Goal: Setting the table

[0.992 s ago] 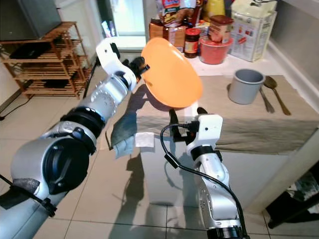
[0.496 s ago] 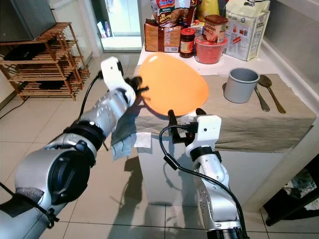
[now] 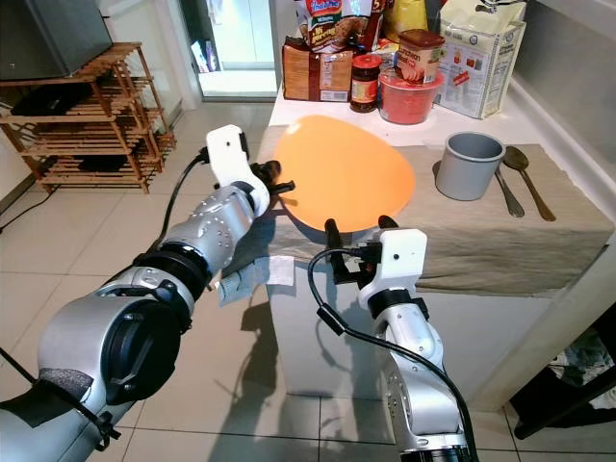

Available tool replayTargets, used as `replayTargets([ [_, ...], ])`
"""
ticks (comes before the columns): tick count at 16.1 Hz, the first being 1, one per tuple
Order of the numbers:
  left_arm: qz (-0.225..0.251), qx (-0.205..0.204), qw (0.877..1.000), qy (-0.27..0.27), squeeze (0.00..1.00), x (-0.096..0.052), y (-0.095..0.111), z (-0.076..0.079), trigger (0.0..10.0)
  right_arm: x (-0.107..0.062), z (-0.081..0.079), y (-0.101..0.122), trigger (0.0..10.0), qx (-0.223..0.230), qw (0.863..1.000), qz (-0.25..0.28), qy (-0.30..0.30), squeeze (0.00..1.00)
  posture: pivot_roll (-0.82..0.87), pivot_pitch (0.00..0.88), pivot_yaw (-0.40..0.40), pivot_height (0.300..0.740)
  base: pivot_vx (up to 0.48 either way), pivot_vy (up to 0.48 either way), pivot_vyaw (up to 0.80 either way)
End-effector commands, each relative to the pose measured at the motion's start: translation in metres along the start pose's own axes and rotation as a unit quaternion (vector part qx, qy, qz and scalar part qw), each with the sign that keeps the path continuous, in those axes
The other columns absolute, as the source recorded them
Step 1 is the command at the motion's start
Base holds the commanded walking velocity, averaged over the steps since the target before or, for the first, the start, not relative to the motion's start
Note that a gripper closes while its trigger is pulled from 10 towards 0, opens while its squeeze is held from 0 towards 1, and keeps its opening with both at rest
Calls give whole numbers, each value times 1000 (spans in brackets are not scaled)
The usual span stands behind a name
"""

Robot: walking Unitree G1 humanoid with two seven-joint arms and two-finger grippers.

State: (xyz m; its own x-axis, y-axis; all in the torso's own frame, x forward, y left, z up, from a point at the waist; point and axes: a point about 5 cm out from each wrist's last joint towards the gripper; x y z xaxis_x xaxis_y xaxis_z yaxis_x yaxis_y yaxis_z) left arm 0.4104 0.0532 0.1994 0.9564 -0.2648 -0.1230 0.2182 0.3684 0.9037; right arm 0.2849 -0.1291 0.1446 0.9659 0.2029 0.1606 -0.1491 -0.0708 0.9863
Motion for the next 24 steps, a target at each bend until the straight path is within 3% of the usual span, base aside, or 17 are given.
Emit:
replayTargets([
  [1, -8, 17, 1000, -6, 0, 1, 1, 8, 0, 0, -5, 6, 10000, -5, 1000, 10, 11, 0, -213, 0, 79, 740, 0, 0, 0],
  [8, 9, 39, 999, -1, 0, 2, 15, 10, 0, -7, -8, 4, 10000, -7, 1000, 7, 13, 0, -233, 0, 92, 740, 0, 0, 0],
  [10, 14, 66, 998, -11, 0, 3, 23, 16, 0, -15, -9, 3, 10000, -8, 1000, 2, 12, 0, -250, 4, 100, 740, 0, 0, 0],
  [14, 12, 92, 996, -18, 0, 3, 19, 21, 0, -28, -9, 1, 10000, -12, 1000, -9, 5, 0, -272, 34, 108, 740, 0, 0, 0],
  [18, 14, 80, 997, -6, 0, 3, 20, 13, 0, -41, -10, -1, 10000, -12, 1000, -25, 3, 0, -285, 56, 105, 740, 0, 0, 0],
  [24, 15, 89, 996, 3, 0, 2, 21, 6, 0, -49, -12, -1, 10000, -11, 999, -39, 2, 0, -291, 73, 105, 740, 480, 0, 0],
])
Point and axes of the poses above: a point about 5 cm out from each wrist's last joint towards the gripper, its own x axis pointing out of the wrist towards the gripper, its own y axis along the axis of the wrist's last joint, z = x × y
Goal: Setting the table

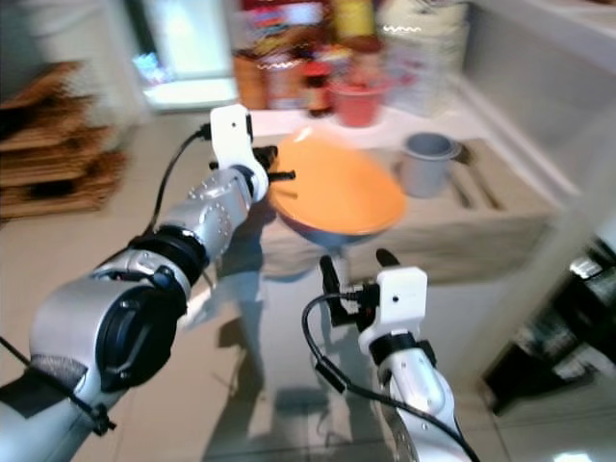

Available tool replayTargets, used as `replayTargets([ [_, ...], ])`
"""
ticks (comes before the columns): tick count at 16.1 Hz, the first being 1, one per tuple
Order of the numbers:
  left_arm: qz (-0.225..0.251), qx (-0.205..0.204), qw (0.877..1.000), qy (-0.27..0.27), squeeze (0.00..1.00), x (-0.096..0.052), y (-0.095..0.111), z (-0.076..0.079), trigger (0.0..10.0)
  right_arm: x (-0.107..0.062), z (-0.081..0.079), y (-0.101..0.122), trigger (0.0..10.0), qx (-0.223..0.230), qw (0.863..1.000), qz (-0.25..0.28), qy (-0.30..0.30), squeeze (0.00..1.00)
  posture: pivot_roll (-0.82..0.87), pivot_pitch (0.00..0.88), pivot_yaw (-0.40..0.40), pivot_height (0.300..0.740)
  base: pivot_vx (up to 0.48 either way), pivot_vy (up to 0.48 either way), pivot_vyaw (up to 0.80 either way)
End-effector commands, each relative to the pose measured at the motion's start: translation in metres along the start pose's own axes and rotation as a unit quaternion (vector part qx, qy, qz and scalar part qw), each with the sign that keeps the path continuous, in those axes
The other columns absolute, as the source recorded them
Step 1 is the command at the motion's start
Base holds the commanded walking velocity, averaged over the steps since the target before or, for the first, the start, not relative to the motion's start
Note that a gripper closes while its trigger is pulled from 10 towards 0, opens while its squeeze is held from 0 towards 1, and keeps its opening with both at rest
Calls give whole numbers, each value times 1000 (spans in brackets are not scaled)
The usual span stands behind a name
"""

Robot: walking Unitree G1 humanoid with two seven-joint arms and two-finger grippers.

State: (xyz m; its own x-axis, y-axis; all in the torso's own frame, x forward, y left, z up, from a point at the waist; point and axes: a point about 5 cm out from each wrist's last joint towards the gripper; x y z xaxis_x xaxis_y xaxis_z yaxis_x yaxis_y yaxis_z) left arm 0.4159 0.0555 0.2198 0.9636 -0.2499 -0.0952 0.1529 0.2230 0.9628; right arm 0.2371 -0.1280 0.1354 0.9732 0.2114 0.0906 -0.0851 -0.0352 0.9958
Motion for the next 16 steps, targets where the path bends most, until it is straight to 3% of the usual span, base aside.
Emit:
replayTargets([
  [1, -1, 5, 1000, 0, 0, 0, 1, 0, 0, -2, -1, 0, 10000, 1, 1000, -5, -1, 0, -292, 76, 105, 740, 480, 0, 0],
  [5, 1, 11, 1000, 7, 0, 0, 2, -3, 0, -5, -1, -1, 10000, 1, 1000, -11, -2, 0, -294, 81, 104, 740, 480, 0, 0],
  [6, 1, 13, 1000, 16, 0, 0, 1, -5, 2392, -6, 0, -1, 10000, 1, 1000, -13, -2, 0, -291, 82, 99, 740, 0, 0, 0],
  [7, 2, 22, 1000, 21, 0, 0, 1, -6, 3922, -6, 0, -2, 10000, 1, 1000, -15, -3, 0, -288, 82, 95, 740, 0, 0, 0],
  [8, 3, 25, 999, 20, 0, 0, 1, -6, 6510, -6, 0, -2, 10000, 1, 1000, -16, -2, 0, -286, 82, 93, 740, 0, 0, 0],
  [9, 4, 31, 999, 26, 0, 0, 2, -8, 10000, -6, 0, -2, 10000, 1, 1000, -17, 0, 0, -282, 82, 90, 740, 0, 0, 0],
  [12, 11, 33, 999, 24, 0, 0, 8, -9, 10000, -4, -3, -2, 10000, 3, 1000, -18, 7, 0, -265, 78, 78, 740, 0, 0, 0],
  [16, 45, 0, 999, 8, 0, 0, 28, -7, 10000, 2, -5, -1, 10000, 5, 1000, -15, 16, 0, -232, 71, 66, 740, 0, 0, 0],
])
Point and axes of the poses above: a point about 5 cm out from each wrist's last joint towards the gripper, its own x axis pointing out of the wrist towards the gripper, its own y axis along the axis of the wrist's last joint, z = x × y
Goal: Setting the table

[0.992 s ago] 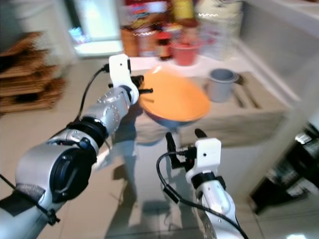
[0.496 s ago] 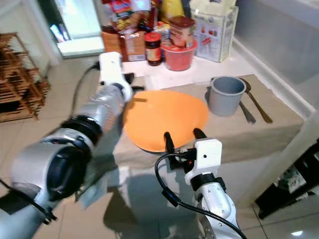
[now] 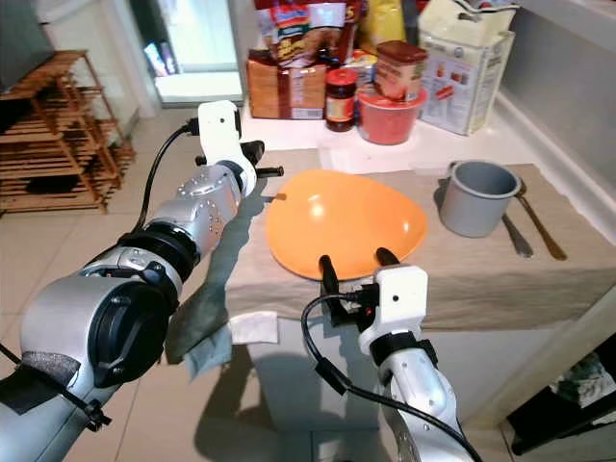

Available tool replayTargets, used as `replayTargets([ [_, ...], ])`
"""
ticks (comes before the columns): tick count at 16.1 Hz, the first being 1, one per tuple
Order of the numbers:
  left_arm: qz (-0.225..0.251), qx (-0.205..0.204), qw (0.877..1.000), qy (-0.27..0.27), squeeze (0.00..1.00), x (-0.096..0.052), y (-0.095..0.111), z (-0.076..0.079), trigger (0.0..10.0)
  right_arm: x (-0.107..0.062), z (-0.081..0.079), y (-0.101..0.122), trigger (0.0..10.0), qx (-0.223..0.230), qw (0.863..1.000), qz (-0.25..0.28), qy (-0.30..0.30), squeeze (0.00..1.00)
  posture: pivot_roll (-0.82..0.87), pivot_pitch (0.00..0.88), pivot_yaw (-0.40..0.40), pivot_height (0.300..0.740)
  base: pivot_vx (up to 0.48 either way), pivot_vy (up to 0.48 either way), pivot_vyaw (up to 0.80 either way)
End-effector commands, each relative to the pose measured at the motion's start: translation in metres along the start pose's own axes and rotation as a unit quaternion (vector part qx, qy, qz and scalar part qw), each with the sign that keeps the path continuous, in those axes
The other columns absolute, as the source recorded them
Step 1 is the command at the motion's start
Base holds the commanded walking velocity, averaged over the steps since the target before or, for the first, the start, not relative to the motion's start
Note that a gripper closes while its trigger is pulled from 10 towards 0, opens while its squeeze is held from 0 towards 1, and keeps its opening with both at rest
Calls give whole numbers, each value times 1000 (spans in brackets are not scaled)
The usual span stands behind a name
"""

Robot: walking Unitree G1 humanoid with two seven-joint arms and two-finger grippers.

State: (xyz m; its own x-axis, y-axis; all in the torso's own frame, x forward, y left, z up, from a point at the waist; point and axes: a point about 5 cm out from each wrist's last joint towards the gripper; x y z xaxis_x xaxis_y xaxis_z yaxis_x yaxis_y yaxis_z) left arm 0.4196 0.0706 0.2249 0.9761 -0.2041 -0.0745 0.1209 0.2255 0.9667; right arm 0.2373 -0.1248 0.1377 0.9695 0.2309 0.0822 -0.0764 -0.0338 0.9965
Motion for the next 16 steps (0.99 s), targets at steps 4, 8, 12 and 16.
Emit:
replayTargets([
  [4, 74, 10, 996, -55, 0, 1, 41, 16, 10000, 10, -3, -2, 10000, 6, 1000, -3, 17, 0, -182, 58, 44, 740, 0, 0, 0],
  [8, 141, 61, 986, -70, 0, -6, 63, 3, 10000, 21, -1, 25, 10000, -48, 996, 70, 12, 0, -151, 42, 45, 740, 0, 0, 0],
  [12, 133, 121, 976, -120, 0, -32, 28, -8, 10000, 26, 9, 22, 10000, -54, 996, 70, -10, 0, -113, 21, 45, 740, 0, 0, 0],
  [16, 128, 99, 983, -89, 0, -68, 20, -32, 10000, 32, 7, 37, 10000, -71, 990, 117, -17, 0, -83, 0, 54, 740, 0, 0, 0],
])
Point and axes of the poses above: a point about 5 cm out from each wrist's last joint towards the gripper, its own x axis pointing out of the wrist towards the gripper, its own y axis along the axis of the wrist's last joint, z = x × y
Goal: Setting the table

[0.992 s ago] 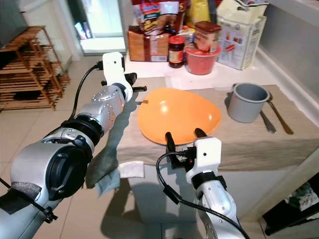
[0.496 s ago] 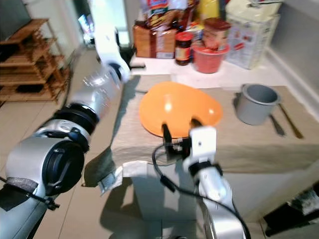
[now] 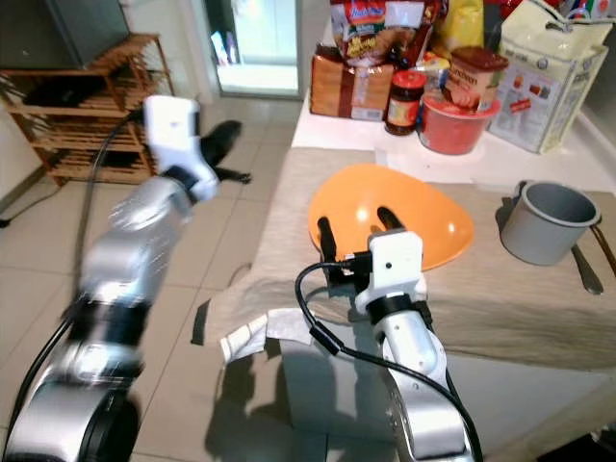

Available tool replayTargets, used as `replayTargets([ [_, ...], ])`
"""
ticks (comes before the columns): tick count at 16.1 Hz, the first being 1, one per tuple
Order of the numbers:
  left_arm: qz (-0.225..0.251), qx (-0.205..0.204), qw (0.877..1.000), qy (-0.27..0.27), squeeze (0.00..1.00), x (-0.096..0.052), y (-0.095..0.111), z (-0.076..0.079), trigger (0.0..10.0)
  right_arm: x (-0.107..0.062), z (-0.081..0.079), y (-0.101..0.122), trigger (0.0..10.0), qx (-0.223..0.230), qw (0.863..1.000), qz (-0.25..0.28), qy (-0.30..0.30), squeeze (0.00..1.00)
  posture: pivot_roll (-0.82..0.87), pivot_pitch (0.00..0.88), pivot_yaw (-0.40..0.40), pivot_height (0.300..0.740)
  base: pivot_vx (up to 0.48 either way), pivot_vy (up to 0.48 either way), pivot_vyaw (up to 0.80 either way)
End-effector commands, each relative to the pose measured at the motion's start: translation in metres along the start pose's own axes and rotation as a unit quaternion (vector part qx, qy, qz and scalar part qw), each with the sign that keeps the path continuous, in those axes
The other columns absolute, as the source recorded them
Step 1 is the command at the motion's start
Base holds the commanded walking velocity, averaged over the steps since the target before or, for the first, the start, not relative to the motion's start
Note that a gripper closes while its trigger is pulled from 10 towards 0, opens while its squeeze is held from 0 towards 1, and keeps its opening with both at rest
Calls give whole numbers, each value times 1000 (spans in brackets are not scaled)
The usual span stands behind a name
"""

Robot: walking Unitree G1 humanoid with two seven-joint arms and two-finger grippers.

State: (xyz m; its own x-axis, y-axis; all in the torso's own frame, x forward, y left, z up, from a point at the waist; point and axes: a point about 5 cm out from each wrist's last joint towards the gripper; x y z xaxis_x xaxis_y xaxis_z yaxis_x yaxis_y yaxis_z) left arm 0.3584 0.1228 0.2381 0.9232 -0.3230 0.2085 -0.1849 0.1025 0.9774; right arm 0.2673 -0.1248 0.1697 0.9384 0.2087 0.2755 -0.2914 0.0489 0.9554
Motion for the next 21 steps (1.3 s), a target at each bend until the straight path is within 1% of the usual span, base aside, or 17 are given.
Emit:
replayTargets([
  [1, -6, 0, 1000, 8, 1000, -17, 3, -2, 10000, 3, 5, 16, 10000, -13, 999, 37, -13, 0, -76, 0, 55, 740, 0, 0, 0],
  [2, -13, 13, 1000, 10, 1000, -32, 4, -4, 10000, 3, 9, 21, 10000, -20, 999, 47, -15, 0, -72, 0, 52, 740, 0, 0, 0],
  [3, -21, 18, 1000, 10, 1000, -41, 2, -7, 10000, 2, 12, 23, 10000, -24, 998, 51, -18, 0, -60, 0, 45, 740, 0, 0, 0],
  [4, -44, 42, 998, 11, 1000, -57, -8, -12, 10000, 2, 16, 21, 10000, -35, 998, 47, -16, 0, -51, 0, 38, 740, 0, 0, 0],
  [5, -68, 40, 997, 17, 1000, -68, -19, -15, 10000, 1, 19, 14, 10000, -42, 998, 39, -15, 0, -47, 0, 32, 740, 0, 0, 0],
  [6, -78, 37, 996, 22, 1000, -72, -25, -16, 10000, 4, 20, 9, 10000, -43, 998, 33, -14, 0, -39, 0, 25, 740, 0, 0, 0],
  [8, -85, 51, 995, 21, 1000, -72, -27, -13, 10000, 9, 15, 7, 10000, -36, 999, 32, -10, 0, -37, 0, 18, 740, 0, 0, 0],
  [9, -73, 65, 995, 15, 0, -61, -20, -13, 10000, 12, 11, 6, 10000, -31, 999, 32, -7, 0, -38, 0, 15, 740, 0, 0, 0],
  [10, -69, 63, 995, 16, 0, -58, -19, -14, 10000, 12, 10, 6, 10000, -31, 999, 32, -7, 0, -40, 0, 15, 740, 0, 0, 0],
  [11, -58, 65, 996, 4, 0, -50, -15, -14, 10000, 11, 10, 7, 10000, -32, 999, 37, -9, 0, -46, 0, 17, 740, 0, 0, 0],
  [12, -42, 51, 998, -13, 0, -34, -11, -12, 10000, 9, 13, 9, 10000, -37, 998, 41, -16, 0, -70, 0, 21, 740, 0, 0, 0],
  [14, -26, 50, 997, -52, 0, -5, -7, -3, 10000, 5, 21, 9, 10000, -55, 998, 34, -26, 0, -117, 0, 29, 740, 0, 0, 0],
  [15, -24, 44, 996, -77, 0, 11, -6, 5, 10000, -2, 29, 7, 10000, -67, 997, 24, -34, 0, -140, 0, 31, 740, 0, 0, 0],
  [16, -26, 41, 995, -88, 0, 25, -7, 11, 10000, -10, 38, 5, 10000, -76, 996, 9, -41, 0, -172, 0, 36, 740, 0, 0, 0],
  [17, -31, 47, 993, -99, 0, 35, -8, 19, 10000, -18, 46, 4, 10000, -82, 995, -4, -50, 0, -191, 0, 37, 740, 0, 0, 0],
  [19, -34, 31, 992, -118, 0, 47, -11, 32, 10000, -34, 58, -3, 10000, -91, 993, -32, -70, 0, -230, 0, 41, 740, 0, 0, 0],
  [21, -42, 18, 989, -139, 0, 53, -16, 40, 10000, -45, 64, -11, 10000, -97, 990, -56, -81, 0, -241, 4, 45, 740, 0, 0, 0],
])
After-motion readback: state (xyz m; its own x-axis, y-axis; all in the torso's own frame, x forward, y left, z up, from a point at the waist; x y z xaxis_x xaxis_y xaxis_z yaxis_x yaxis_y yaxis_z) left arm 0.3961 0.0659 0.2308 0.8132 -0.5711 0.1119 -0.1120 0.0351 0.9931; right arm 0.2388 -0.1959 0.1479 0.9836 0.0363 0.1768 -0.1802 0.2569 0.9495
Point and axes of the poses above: a point about 5 cm out from each wrist's last joint towards the gripper, its own x axis pointing out of the wrist towards the gripper, its own y axis along the axis of the wrist's last joint, z = x × y
